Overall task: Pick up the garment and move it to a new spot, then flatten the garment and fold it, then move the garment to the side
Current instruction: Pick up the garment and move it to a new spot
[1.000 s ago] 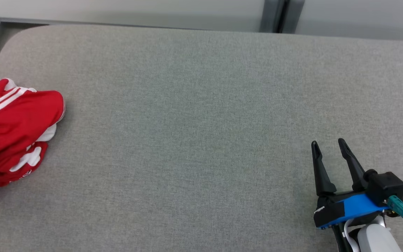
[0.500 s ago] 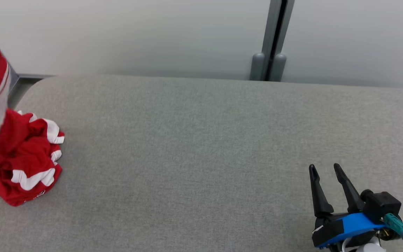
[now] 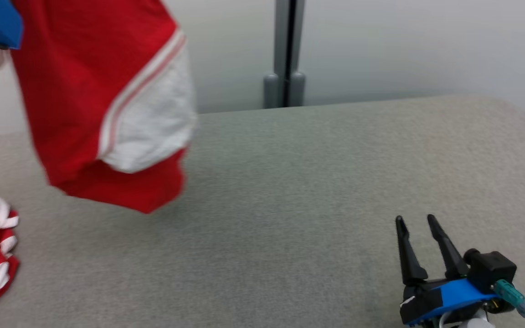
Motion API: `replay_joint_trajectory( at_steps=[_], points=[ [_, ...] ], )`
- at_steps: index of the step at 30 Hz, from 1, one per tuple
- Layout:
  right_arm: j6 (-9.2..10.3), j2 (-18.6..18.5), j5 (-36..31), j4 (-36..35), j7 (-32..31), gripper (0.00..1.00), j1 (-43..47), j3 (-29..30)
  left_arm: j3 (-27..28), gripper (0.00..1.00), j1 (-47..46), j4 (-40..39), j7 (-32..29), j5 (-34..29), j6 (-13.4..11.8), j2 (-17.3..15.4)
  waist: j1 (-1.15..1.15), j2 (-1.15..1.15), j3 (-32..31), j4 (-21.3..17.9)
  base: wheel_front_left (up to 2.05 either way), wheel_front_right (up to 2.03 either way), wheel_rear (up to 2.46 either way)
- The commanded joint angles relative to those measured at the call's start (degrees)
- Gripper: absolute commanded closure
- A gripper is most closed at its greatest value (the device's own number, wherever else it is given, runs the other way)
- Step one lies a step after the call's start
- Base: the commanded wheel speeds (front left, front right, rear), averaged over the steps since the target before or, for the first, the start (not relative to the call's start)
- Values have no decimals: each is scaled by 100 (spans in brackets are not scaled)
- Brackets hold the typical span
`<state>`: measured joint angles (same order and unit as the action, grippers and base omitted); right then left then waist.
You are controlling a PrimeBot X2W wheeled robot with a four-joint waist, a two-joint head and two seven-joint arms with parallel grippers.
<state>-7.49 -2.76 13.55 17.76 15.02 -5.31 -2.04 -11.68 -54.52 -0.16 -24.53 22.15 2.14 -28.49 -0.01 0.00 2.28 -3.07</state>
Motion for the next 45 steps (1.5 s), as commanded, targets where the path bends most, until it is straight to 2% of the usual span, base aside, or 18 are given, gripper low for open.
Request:
replay_joint_trajectory(
  at_steps=[1,7,10,13,21,25,27,28,31,37,41,45],
  points=[
    [-1,-22,61,-22,22,0,-48,-70,-25,100,-43,-27,-11,50,18,67,1,0,0,-134,0,0,0],
    [-1,-23,216,-103,22,0,-242,-366,-332,100,201,-151,-48,313,122,424,1,0,222,-659,0,0,0],
    [-1,-23,253,-106,22,0,-260,-441,-647,100,417,-67,-51,345,197,591,1,0,310,-822,0,0,0],
    [-1,-23,287,-101,22,0,-305,-477,-1080,100,868,269,70,385,257,892,1,0,418,-982,0,0,0],
    [-1,-22,367,-119,22,0,-391,-549,-1816,100,1838,1877,775,202,312,1379,1,0,537,-1200,0,0,0],
    [-1,-22,368,-98,22,0,-347,-555,-1966,100,2227,2723,1199,188,224,1633,1,0,528,-1239,0,0,0],
    [-1,-22,359,-90,22,0,-319,-533,-2017,12,2355,2969,1527,207,258,1778,1,0,507,-1230,0,0,0],
    [-1,-24,348,-84,22,0,-294,-508,-1966,0,2397,3053,1776,242,196,1853,1,0,488,-1213,0,0,0],
    [-1,-22,281,-83,22,0,-245,-432,-1932,0,2560,3200,2424,314,238,2039,1,0,428,-1114,0,0,0],
    [-1,-23,198,-62,22,0,-94,-328,-1709,0,2942,3046,3548,514,277,2098,1,0,230,-902,0,0,0],
    [-1,-22,129,-61,22,0,-12,-263,-1426,0,3332,2787,3882,600,174,1983,1,0,136,-727,0,0,0],
    [-1,-23,52,-50,22,0,42,-230,-1071,0,3760,2425,3970,550,27,1897,1,0,71,-579,0,0,0]
  ],
)
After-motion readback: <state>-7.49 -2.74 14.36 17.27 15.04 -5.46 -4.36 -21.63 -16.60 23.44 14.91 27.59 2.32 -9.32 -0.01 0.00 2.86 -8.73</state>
